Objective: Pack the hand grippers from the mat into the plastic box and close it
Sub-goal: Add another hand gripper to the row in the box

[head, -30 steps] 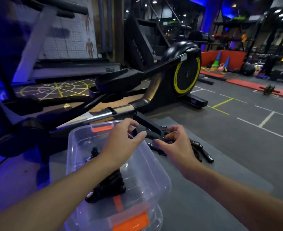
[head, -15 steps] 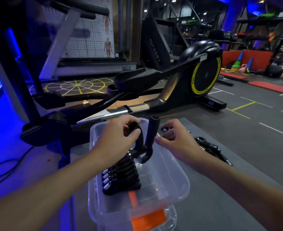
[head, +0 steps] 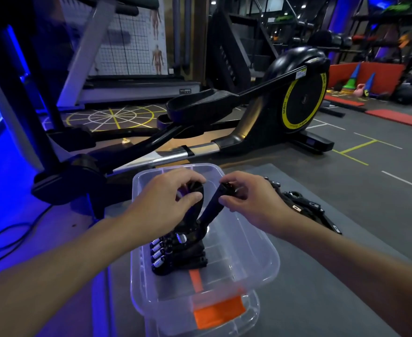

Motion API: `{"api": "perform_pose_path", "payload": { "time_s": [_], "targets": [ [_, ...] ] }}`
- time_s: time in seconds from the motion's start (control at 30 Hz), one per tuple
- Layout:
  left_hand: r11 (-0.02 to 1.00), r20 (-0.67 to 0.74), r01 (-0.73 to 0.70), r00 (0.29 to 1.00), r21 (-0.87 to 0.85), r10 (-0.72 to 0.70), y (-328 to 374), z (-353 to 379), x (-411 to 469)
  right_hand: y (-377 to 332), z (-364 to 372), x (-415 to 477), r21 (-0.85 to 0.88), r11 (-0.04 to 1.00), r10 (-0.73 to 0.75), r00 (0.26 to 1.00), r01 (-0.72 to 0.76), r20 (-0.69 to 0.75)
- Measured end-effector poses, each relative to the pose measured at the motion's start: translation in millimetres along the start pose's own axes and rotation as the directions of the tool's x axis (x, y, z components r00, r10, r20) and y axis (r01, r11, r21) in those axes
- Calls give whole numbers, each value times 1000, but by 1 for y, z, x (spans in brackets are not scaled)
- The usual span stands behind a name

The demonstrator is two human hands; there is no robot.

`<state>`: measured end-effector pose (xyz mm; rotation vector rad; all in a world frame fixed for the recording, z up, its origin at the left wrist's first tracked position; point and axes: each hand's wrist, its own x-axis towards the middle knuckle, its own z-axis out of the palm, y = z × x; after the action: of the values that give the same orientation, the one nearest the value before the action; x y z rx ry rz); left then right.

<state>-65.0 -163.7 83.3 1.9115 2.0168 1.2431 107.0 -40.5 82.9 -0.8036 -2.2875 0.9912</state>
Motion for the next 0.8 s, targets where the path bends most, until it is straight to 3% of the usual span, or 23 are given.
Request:
{"api": "perform_pose_path", "payload": {
  "time_s": [0.2, 0.3, 0.53, 0.57, 0.67, 0.7, 0.8],
  "targets": [
    [993, 19, 91, 996, -71, -90, -8, -8, 1, 4, 0, 2, 106, 994, -8, 1000, 7, 11],
    [985, 87, 174, 981, 0, -173, -19, -12, -3, 7, -1, 5, 225, 974, 20, 1000, -21, 6],
    [973, 32, 219, 975, 65, -222, -35, -18, -2, 8, 3, 6, 317, 945, 72, 997, -80, 38],
    [974, 22, 223, 974, 46, -224, -36, -18, -1, 10, 3, 6, 273, 958, 81, 995, -93, 54],
    [975, -6, 217, 976, 52, -217, -39, -20, -1, 13, 4, 3, -144, 990, 14, 997, -4, 72],
    [975, -6, 213, 977, 65, -213, -39, -20, -1, 12, 4, 3, -207, 978, -26, 998, 38, 62],
    [974, 31, 199, 979, 104, -203, -38, -19, -2, 7, 5, 4, -70, 995, -67, 994, 74, 90]
  ]
}}
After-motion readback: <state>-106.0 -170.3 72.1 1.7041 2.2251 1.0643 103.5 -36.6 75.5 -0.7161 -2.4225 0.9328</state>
